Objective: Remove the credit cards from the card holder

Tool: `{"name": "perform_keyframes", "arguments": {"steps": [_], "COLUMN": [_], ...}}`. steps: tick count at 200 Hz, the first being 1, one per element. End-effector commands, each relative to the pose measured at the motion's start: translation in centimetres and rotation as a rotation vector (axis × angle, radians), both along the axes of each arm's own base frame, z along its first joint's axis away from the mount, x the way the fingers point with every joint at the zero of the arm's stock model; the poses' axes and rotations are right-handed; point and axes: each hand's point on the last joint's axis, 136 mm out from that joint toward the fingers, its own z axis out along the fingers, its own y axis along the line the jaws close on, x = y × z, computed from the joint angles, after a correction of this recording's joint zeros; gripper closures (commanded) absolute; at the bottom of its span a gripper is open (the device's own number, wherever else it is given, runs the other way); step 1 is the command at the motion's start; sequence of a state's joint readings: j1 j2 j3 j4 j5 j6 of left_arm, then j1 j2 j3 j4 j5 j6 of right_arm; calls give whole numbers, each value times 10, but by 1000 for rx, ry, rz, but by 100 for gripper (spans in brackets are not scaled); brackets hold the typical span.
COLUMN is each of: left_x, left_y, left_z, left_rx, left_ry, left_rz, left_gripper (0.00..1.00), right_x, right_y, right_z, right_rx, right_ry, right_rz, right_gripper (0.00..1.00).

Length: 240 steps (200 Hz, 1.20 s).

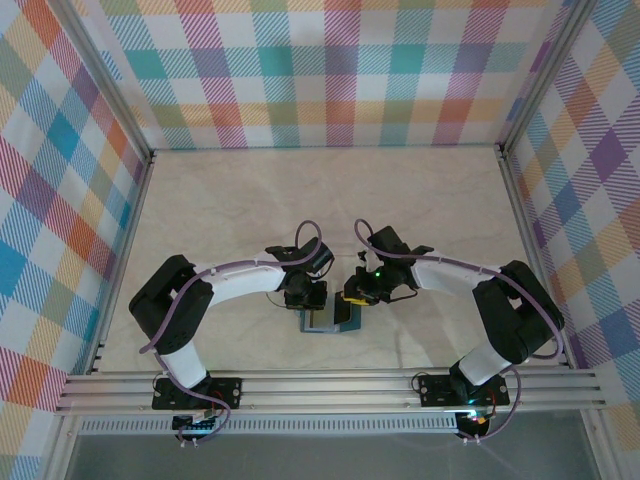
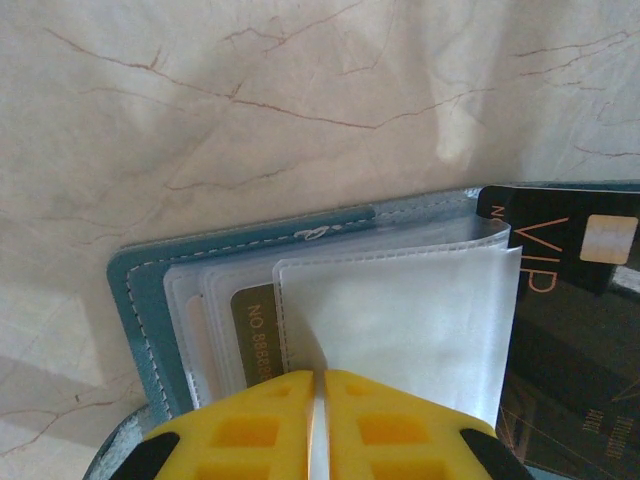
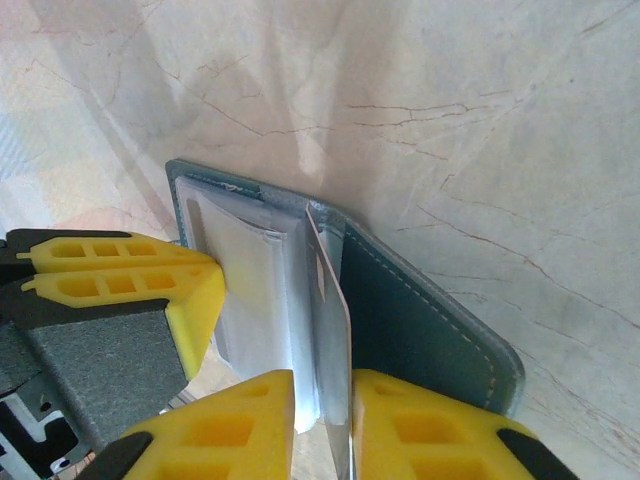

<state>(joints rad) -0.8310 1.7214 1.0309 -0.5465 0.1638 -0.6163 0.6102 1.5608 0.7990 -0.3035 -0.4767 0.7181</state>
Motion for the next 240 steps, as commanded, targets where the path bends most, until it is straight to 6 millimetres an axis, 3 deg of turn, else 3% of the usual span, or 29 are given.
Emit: {"name": "perform_keyframes", "arguments": {"steps": [1,69,144,191,240], "left_x": [-9,-7,2,1,-1], "left_y": [6,4,16,35,46], "left_z": [-12,-3,29,36,32], "left_rx": [33,24,15,36,14], "left_ry": [36,18,-91,-133,-122], "left_rz": [-9,-10,33,73,122], "left_gripper": [87,87,87,87,87], "right_x": [-6,-6,4,37,76], "right_y": [1,-4,-19,-21,-14], "right_z": [-5,-5,26,65,100], "right_rx": [3,-36,-141,-218,-311], "right_ry": [27,18,-119,-380,-766], "right_rz": [15,21,118,286,658], "right_gripper": [81,92,97,100,100]}}
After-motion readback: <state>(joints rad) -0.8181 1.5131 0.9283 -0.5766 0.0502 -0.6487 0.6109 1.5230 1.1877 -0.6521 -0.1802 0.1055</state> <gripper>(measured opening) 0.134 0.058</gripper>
